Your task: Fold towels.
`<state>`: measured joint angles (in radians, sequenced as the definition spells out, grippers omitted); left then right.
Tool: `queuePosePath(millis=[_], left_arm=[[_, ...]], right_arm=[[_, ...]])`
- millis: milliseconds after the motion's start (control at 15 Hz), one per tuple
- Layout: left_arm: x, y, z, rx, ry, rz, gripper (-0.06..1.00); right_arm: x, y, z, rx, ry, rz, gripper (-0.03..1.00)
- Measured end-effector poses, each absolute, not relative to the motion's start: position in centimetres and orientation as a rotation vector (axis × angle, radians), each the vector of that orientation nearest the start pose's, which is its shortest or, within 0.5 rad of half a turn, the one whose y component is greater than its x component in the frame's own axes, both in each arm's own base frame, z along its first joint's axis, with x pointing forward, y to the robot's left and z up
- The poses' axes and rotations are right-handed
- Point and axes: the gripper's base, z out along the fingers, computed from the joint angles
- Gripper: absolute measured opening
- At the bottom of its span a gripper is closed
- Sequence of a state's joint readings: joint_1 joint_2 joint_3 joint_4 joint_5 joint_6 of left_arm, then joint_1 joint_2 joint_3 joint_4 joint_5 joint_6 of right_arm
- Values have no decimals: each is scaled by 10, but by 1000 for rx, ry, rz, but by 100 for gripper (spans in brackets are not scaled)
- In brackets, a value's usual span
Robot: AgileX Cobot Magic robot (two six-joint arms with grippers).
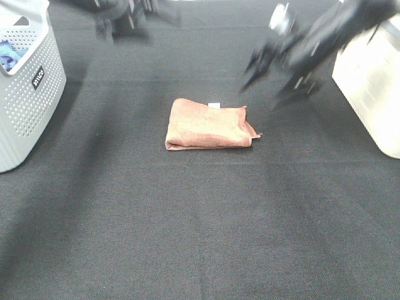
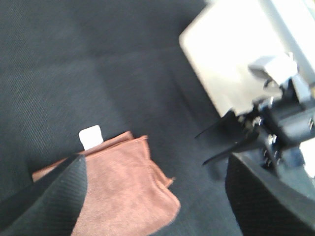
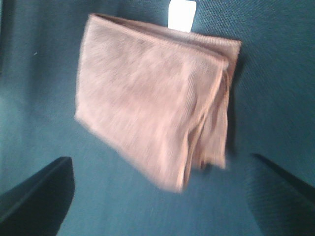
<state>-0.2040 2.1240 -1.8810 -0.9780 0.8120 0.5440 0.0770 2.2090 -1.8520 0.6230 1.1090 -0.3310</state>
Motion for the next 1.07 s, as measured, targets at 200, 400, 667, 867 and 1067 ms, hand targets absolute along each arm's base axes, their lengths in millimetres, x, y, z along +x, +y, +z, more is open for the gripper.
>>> queuePosePath(millis=[200, 400, 667, 867, 1067], left_arm=[[437, -137, 335, 418, 2260, -756, 74], [389, -109, 389, 454, 2350, -438, 74], [349, -94, 421, 459, 2421, -214, 74], [297, -75, 435, 418, 2430, -66, 74], [219, -55, 412, 400, 2494, -63, 74]], right_arm=[[440, 76, 261, -226, 2787, 687, 87], [409, 87, 320, -299, 2721, 412, 87], [362, 105, 358, -369, 2663, 251, 87], [294, 104, 371, -403, 2668, 244, 87], [222, 80, 361, -397, 2692, 239, 87]])
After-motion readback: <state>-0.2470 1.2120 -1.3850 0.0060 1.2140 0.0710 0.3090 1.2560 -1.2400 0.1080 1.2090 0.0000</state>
